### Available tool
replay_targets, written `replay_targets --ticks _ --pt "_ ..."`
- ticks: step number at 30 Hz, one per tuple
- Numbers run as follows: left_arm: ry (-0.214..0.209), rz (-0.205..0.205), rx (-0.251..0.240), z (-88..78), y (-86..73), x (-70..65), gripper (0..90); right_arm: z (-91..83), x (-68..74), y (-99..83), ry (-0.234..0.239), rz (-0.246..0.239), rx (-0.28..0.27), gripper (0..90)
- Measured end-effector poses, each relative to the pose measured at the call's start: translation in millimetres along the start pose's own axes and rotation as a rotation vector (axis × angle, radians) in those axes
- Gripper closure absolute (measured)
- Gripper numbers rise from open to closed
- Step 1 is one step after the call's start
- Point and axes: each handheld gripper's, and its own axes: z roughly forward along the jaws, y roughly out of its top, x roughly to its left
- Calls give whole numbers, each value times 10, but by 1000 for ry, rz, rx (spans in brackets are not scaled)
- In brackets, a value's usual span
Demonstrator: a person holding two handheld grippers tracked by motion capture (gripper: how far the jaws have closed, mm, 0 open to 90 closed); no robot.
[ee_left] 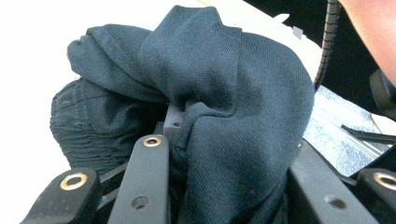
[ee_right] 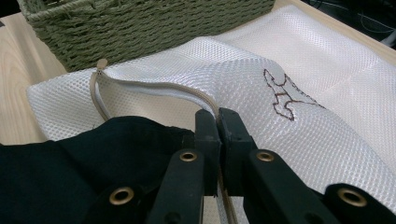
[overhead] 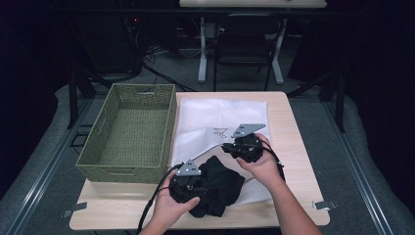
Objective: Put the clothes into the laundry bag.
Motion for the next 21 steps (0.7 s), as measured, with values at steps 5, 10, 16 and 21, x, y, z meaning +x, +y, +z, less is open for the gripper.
replay_targets --ticks 5,10,16,21 --pt "8 -11 -5 37 -31 24 692 -3 2 0 -2 -4 1 875" --pt "10 -17 -1 49 -48 53 692 -8 5 -3 -5 -6 1 875" --pt "30 -22 0 92 -93 84 692 -10 8 -6 -7 -9 4 875" --pt "35 -45 -15 105 -104 128 691 -11 21 -7 -8 -10 7 875"
